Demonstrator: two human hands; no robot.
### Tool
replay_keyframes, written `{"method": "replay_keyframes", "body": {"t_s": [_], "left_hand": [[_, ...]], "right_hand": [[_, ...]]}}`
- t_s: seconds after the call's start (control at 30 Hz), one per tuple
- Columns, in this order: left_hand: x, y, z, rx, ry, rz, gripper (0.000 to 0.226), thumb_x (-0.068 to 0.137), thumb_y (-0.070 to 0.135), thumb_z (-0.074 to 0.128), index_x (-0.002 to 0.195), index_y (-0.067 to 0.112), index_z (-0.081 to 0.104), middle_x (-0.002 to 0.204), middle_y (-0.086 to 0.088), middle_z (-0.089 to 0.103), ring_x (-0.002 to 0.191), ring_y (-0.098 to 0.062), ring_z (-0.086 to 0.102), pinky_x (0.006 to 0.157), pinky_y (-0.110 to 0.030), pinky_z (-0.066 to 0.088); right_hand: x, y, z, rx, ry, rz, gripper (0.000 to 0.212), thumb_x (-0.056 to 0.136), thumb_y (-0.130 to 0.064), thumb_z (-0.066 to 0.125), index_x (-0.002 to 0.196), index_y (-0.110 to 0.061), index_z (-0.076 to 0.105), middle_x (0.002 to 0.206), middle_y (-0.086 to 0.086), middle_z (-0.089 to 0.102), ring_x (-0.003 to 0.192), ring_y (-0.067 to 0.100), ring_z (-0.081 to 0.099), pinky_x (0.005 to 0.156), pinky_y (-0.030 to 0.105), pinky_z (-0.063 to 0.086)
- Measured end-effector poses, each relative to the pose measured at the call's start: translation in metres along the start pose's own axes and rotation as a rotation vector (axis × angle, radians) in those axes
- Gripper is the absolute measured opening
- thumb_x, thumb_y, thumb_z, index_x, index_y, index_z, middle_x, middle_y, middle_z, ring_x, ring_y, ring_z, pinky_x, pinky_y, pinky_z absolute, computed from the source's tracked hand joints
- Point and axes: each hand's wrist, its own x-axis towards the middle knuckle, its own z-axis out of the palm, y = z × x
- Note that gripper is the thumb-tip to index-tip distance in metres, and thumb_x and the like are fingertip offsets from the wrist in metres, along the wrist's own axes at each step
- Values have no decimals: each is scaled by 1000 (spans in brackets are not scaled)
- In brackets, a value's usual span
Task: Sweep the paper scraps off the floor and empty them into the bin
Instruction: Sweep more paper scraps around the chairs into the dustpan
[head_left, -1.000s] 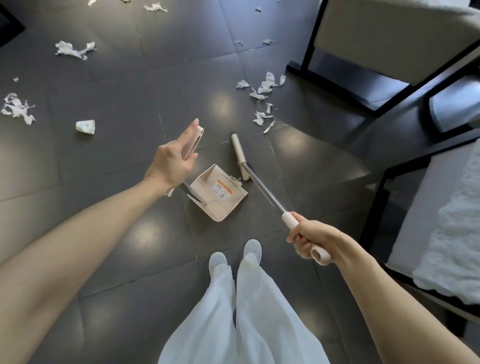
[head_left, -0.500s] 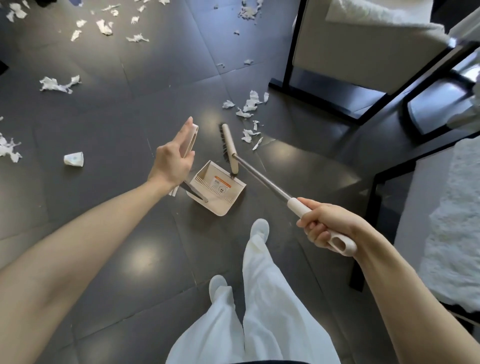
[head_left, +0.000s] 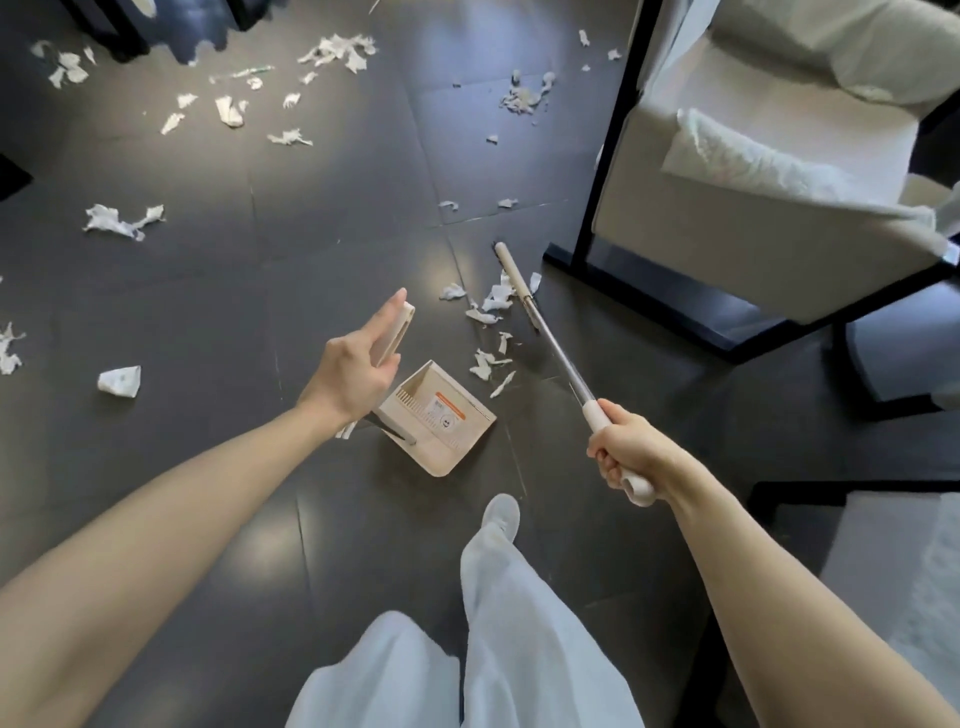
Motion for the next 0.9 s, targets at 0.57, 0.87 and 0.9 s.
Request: {"method": "replay_keyframes", "body": {"t_s": [0.57,0.87,0.9], "left_hand": [[71,11,8,57,-48,88,72,91,8,58,151,35,26,112,-15,68,95,-30,62,87,-28,42],[83,15,4,11,-6,59,71,92,8,55,152,28,23,113,-18,67,98,-36,62,88,-27,40],[82,12,1,10,-6,59,71,92,8,55,152,28,23,114,-18,67,99,-36,62,89,-27,40]], "right_hand": [[9,9,17,-150,42,256,54,86,-8,37,131,-37,44,68,6,47,48,11,37,41,20,31],[-49,3,13,-97,-137,294,61,84,9,45,118,-41,52,48,1,39,36,9,31,35,16,26],[-54,-3,7,-103,-139,294,64,84,9,47,121,-43,51,47,1,40,36,9,32,34,16,27]]}}
